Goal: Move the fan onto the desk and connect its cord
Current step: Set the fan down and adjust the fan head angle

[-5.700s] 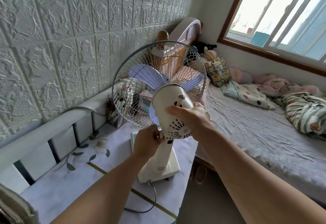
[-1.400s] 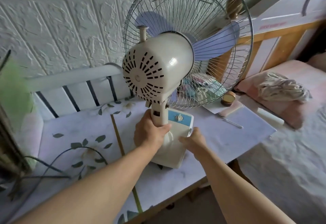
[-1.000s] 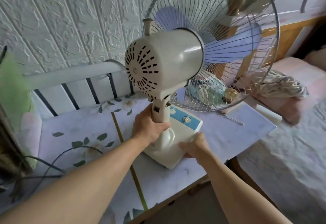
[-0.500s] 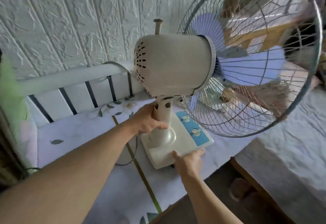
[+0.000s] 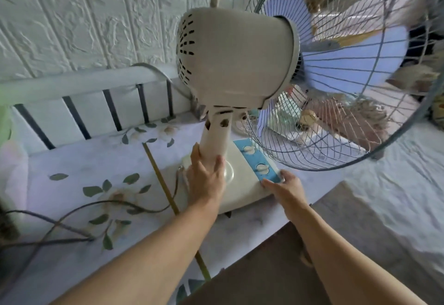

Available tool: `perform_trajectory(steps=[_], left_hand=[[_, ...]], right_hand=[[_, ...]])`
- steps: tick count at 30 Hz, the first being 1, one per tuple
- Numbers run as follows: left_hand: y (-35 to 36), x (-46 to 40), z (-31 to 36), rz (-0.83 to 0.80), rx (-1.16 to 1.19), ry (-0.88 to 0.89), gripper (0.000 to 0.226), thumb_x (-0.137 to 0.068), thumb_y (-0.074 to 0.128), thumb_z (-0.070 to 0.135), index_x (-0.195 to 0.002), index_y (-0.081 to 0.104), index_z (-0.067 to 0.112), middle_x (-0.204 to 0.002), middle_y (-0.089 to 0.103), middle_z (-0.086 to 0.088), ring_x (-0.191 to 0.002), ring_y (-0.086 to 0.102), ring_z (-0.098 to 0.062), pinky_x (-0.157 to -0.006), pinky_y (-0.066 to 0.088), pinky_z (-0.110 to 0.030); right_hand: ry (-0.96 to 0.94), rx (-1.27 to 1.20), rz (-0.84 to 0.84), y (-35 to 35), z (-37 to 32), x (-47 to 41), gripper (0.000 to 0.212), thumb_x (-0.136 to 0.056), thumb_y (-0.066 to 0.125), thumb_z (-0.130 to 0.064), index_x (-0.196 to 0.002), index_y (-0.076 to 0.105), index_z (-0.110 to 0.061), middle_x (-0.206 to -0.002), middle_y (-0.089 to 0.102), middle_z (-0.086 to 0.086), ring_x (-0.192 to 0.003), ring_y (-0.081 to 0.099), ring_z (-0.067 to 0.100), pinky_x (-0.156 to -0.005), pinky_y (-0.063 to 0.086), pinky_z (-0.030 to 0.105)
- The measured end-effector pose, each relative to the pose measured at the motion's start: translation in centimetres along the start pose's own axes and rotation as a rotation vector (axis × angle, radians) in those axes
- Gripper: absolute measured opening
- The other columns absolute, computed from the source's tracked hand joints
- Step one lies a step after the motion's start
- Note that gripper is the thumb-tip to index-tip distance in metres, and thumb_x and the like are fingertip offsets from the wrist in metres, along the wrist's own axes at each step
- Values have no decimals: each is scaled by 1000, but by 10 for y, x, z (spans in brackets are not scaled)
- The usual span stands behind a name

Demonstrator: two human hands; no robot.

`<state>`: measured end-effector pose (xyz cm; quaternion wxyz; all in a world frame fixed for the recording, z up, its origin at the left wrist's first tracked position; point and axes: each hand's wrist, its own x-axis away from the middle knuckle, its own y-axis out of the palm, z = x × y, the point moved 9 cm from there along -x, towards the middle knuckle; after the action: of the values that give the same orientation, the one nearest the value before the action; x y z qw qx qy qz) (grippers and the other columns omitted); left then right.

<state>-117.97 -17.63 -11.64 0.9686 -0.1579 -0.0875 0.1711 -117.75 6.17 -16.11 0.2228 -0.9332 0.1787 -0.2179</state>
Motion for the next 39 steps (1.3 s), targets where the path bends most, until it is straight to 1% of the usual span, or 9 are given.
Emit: perform_trajectory(steps=[3,6,9,12,15,23,27,32,39], left_hand=[[-3,-2,4,-17,14,56,60,-91,50,41,-145,28,27,-138,51,-11,-122,52,-33,-103,43,-47],[-4,-8,12,-65,24,97,58,-94,48,36,-147,27,25,-141,50,-7,-123,52,-28,-99,44,-35],[-1,-18,21,-129,8,153,56,-95,45,34,-147,27,21,-141,49,-7,-125,50,-29,-102,41,-37],[5,-29,27,-218,23,209,52,-97,44,27,-145,28,15,-142,47,-9,-127,49,-28,-101,40,-34],[11,-39,27,-298,27,218,51,-97,42,33,-145,28,21,-131,51,1,-118,51,-21,-89,35,-27],[19,-51,27,-375,16,254,50,-95,41,41,-141,28,27,-113,52,8,-104,52,-19,-87,37,-31],[20,-54,26,-401,1,248,50,-96,41,41,-141,27,27,-114,51,8,-103,51,-17,-90,39,-33],[21,-63,24,-436,-42,226,50,-95,42,42,-140,27,28,-121,54,1,-114,54,-27,-103,42,-47],[13,-63,29,-483,-61,240,49,-97,43,30,-144,28,26,-131,55,-11,-103,51,-20,-92,44,-38]], right_hand=[[14,-64,13,4,7,-6,33,-71,77,-18,-92,52,-11,-100,58,14,-84,53,21,-60,44,27],[7,-19,74,2,10,5,50,-71,78,-29,-110,54,-7,-108,53,11,-104,52,27,-91,48,38],[-1,74,166,1,17,22,65,-74,72,-43,-125,51,-9,-122,52,14,-121,45,32,-104,37,43],[0,99,226,6,23,31,66,-73,69,-52,-122,51,-11,-126,52,15,-123,43,34,-105,33,45],[11,118,282,8,24,34,71,-73,69,-54,-125,51,-10,-126,51,17,-123,41,34,-104,34,45],[-70,137,299,6,13,39,63,-79,66,-49,-126,50,-9,-120,48,18,-118,40,33,-99,36,41],[-60,144,313,10,15,43,72,-70,72,-55,-124,51,-11,-117,49,15,-114,43,31,-99,38,41],[-36,159,367,14,16,47,77,-67,73,-57,-123,52,-9,-117,51,16,-115,44,32,-99,37,40],[35,251,326,18,13,52,83,-73,64,-62,-134,42,-10,-128,46,18,-124,39,34,-106,35,46]])
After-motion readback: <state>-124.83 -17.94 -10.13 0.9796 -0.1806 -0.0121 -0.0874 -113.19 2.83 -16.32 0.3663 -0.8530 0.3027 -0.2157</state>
